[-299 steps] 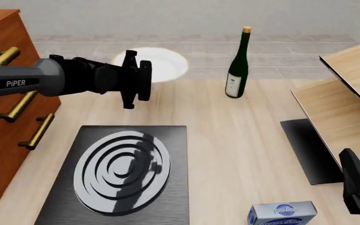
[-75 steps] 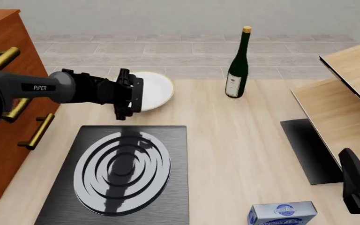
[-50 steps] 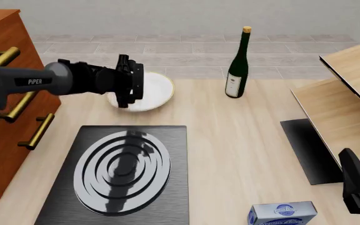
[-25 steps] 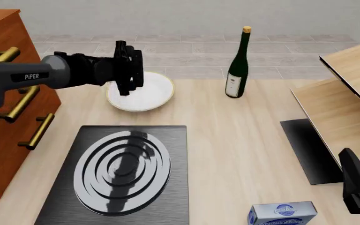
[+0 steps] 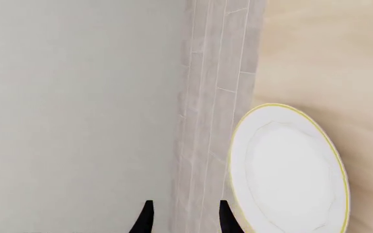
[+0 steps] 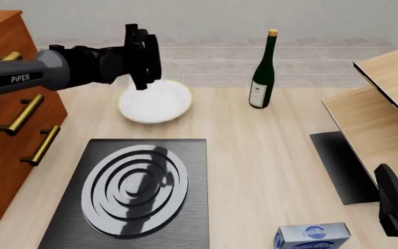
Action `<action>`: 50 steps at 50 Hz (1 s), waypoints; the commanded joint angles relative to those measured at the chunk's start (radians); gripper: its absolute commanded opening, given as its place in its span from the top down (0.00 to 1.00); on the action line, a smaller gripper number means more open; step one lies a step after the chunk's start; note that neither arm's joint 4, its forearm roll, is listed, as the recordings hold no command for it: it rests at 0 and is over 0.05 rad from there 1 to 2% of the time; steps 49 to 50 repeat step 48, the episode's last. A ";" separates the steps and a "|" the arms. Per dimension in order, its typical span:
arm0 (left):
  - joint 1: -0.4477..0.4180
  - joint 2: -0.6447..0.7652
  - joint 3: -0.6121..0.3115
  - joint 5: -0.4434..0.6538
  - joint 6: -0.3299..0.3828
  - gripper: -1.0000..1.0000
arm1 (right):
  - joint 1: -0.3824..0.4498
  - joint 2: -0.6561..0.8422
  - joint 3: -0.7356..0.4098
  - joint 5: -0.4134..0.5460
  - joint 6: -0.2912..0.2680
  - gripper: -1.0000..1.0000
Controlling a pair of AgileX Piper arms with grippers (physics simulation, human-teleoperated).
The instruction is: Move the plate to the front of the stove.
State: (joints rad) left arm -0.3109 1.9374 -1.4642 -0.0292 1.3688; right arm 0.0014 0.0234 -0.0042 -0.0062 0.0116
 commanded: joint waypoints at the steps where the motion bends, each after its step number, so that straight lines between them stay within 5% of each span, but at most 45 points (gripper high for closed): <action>1: -0.019 -0.035 0.009 -0.025 -0.034 0.00 | 0.000 -0.001 0.000 0.000 0.000 0.00; 50: -0.155 -0.265 0.216 -0.122 -0.154 0.00 | 0.003 -0.008 0.000 0.004 0.004 0.00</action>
